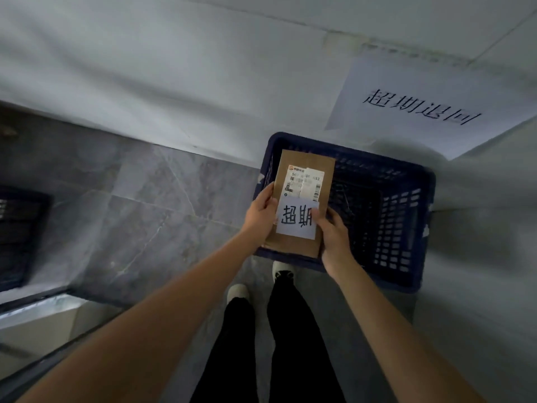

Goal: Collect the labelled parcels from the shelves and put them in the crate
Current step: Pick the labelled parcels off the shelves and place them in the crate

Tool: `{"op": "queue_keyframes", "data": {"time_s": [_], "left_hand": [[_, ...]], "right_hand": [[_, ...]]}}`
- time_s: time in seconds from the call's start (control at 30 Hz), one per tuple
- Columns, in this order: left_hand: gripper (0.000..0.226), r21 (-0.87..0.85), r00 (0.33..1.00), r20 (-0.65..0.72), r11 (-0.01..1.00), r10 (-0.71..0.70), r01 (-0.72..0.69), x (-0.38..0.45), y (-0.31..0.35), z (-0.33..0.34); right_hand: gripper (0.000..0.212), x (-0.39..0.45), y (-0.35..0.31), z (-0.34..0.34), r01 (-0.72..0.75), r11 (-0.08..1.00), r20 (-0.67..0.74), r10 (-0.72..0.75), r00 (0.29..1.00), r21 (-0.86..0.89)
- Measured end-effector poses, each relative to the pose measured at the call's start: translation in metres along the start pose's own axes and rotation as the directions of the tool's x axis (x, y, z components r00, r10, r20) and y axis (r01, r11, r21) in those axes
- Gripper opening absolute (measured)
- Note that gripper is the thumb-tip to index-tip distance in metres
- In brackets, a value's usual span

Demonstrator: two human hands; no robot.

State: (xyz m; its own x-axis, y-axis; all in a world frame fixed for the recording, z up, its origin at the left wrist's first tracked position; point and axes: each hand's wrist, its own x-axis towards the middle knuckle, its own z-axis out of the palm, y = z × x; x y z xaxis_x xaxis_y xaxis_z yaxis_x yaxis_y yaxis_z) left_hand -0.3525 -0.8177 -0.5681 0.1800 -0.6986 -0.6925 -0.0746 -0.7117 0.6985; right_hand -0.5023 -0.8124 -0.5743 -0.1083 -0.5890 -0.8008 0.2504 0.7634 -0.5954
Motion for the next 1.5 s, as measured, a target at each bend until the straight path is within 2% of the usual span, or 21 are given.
{"op": "queue_keyframes", "data": {"time_s": [0.17,0.5,0.63,0.73,0.87,1.0,1.1,1.2,1.3,1.4,1.5], "left_hand": [[0.045,0.034,0.998,-0.024,0.998,-0.051,0.052,0.082,-0.031,0.03],[0.046,0.154,0.985,-0.116,0.978,-0.126,0.143,0.197,-0.13,0.065],[0.052,0.249,0.992,-0.118,0.965,-0.055,0.083,0.208,-0.16,0.078],[0.059,0.418,0.996,-0.087,0.907,-0.011,0.046,0.211,-0.163,0.08],[0.064,0.543,0.997,-0.018,0.836,-0.079,0.076,0.211,-0.159,0.082],[0.065,0.516,0.997,-0.014,0.854,-0.071,0.068,0.21,-0.159,0.079],[0.062,0.392,0.998,-0.053,0.919,-0.019,0.038,0.199,-0.15,0.071],[0.058,0.412,1.0,0.004,0.911,-0.03,0.025,0.173,-0.131,0.062],[0.051,0.411,0.994,0.081,0.911,-0.067,0.028,0.136,-0.105,0.051],[0.039,0.401,0.987,0.154,0.916,-0.048,-0.018,0.088,-0.069,0.032],[0.035,0.378,0.992,0.044,0.918,0.115,-0.123,0.03,-0.025,0.001]], "right_hand": [[0.041,0.093,0.025,-0.004,-0.07,0.997,0.013,0.07,0.997,0.013],[0.046,0.247,0.108,-0.007,-0.163,0.986,0.045,0.161,0.986,0.041],[0.042,0.285,0.127,0.012,-0.146,0.989,0.058,0.148,0.987,-0.036],[0.043,0.303,0.135,0.026,-0.151,0.988,0.031,0.152,0.988,-0.042],[0.041,0.307,0.139,0.031,-0.17,0.982,-0.031,0.168,0.985,-0.086],[0.045,0.299,0.131,0.031,-0.148,0.976,-0.026,0.146,0.989,-0.161],[0.054,0.28,0.112,0.032,-0.069,0.966,-0.078,0.051,0.996,-0.247],[0.056,0.238,0.093,0.029,0.082,0.888,-0.094,-0.139,0.986,-0.453],[0.053,0.187,0.07,0.024,0.324,0.679,0.097,-0.35,0.932,-0.658],[0.052,0.127,0.036,0.023,0.459,0.526,0.277,-0.39,0.878,-0.716],[0.052,0.054,0.0,0.035,0.567,0.412,0.42,-0.396,0.817,-0.713]]}}
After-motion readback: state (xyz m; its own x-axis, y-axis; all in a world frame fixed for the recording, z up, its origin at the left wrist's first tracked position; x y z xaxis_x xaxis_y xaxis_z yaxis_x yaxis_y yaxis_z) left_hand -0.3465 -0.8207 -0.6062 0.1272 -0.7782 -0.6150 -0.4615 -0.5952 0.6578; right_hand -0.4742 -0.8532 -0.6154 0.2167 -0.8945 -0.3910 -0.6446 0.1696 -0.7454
